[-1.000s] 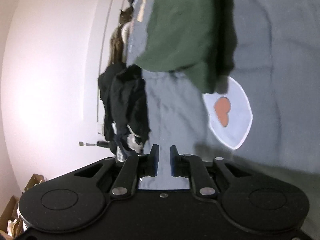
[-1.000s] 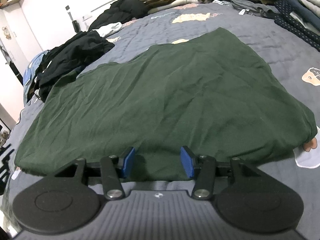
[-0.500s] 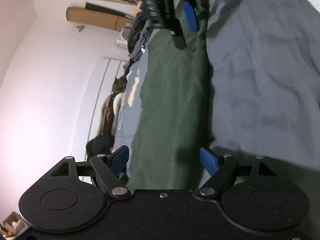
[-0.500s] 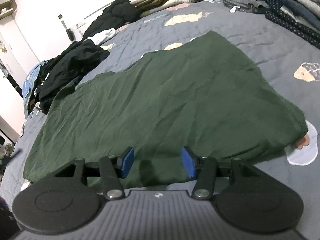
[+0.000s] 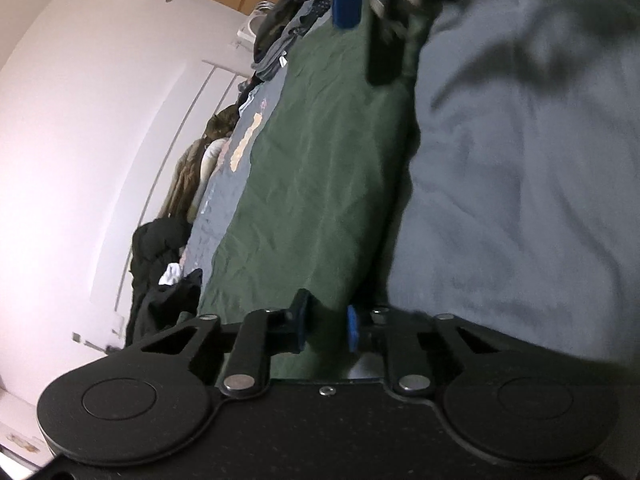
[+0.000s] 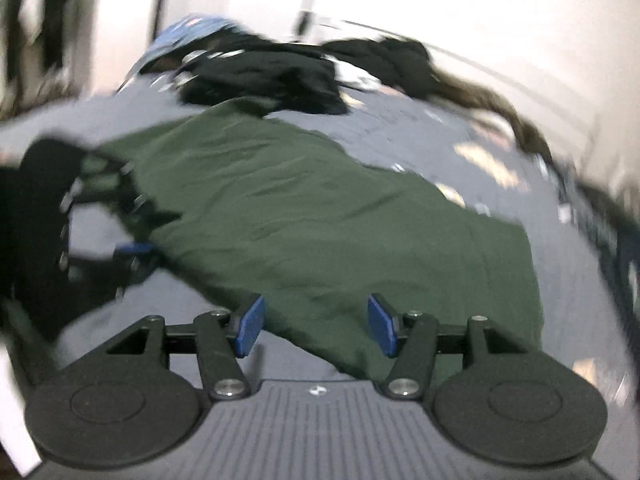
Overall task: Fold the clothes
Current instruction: 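Bring the right gripper beside the left gripper and grasp the shirt edge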
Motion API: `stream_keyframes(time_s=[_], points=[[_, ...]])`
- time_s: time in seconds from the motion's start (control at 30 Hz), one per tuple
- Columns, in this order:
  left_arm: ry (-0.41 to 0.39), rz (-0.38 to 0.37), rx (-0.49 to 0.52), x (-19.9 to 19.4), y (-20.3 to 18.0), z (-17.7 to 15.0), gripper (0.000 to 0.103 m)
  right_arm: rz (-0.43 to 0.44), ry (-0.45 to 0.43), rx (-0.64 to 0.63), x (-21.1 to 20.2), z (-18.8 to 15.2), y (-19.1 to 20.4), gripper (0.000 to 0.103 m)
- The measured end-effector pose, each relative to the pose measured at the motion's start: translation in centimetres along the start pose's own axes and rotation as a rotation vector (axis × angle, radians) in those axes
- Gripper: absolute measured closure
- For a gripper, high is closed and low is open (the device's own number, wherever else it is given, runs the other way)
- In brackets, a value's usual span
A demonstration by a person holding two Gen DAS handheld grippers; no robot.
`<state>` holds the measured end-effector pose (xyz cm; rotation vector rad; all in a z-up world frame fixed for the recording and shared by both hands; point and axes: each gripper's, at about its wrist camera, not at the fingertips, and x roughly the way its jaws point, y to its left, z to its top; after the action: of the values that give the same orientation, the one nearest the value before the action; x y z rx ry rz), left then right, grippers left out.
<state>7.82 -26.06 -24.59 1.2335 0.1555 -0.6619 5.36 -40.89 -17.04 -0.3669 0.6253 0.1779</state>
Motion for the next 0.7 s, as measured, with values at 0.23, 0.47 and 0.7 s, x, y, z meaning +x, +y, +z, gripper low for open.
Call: stream_keyframes(time_s=[0.23, 0.47, 0.7], points=[[-0.015, -0.029, -0.065, -0.4, 1.2, -0.2, 0.09, 0.013, -0.054, -0.46, 1.8, 1.2, 5.1, 0.046], [-0.026, -0.057, -0.113, -0.6, 2.1, -0.4, 0.091, 0.039, -0.047, -0.744, 4.2, 1.4, 7.1, 0.047], [-0.018, -0.092, -0.14, -0.5, 2.4, -0.7, 0.091, 0.109, -0.038, -0.829, 6.1, 1.8, 8.1, 0.093]])
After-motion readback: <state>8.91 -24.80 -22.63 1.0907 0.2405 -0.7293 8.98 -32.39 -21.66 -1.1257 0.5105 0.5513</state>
